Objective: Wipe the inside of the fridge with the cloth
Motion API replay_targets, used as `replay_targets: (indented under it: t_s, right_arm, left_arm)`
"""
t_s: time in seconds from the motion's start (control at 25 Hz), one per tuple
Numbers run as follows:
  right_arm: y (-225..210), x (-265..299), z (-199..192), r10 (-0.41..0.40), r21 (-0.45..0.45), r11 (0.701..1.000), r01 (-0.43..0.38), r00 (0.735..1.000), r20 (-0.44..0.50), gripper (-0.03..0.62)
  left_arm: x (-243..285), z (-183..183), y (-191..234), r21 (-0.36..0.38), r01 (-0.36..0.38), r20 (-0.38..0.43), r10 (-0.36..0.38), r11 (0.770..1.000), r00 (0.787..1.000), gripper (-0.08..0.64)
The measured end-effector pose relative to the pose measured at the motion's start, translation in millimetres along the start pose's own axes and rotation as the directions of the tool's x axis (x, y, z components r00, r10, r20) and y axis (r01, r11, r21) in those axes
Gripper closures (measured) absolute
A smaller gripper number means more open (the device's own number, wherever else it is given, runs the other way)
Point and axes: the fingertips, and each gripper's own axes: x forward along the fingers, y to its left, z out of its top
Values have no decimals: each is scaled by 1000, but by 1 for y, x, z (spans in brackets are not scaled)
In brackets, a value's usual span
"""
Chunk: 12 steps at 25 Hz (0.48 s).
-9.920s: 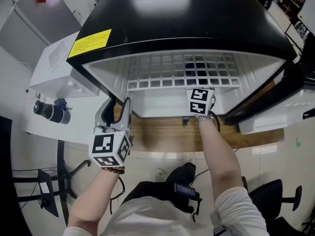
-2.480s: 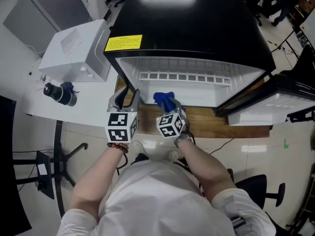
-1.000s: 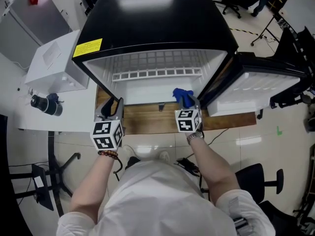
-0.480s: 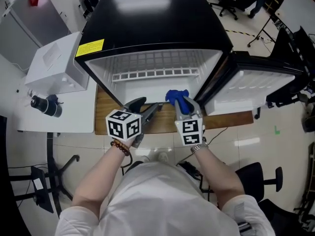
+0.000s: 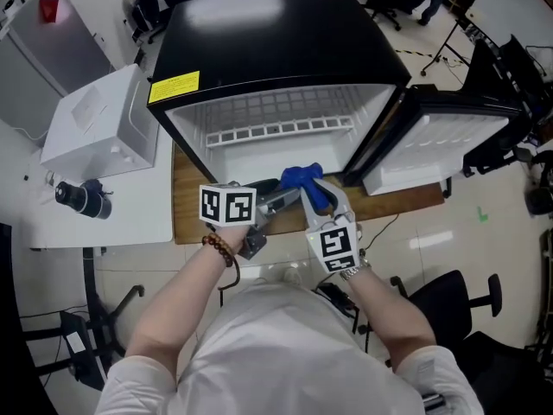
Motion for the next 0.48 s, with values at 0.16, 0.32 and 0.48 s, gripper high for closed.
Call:
replay_targets:
  t_s: [0.16,0.32,0.48]
  right_arm:
    - [20,-4,6,18,-48,999,-18,1000,2,515]
    - [48,-7,12,48,-89,995,-48,999,5,515]
    - [63,-8,10,50,-106,993,-51,999,-11,515]
  left_arm:
    - [-8,-5,-2,-131,124,-13,-127,984,992,233]
    - [-15,-13,-6,-203,200,-36,-211,958,977,230]
    - [-19,-20,-6,-215,230,-51,-246,949,968,242]
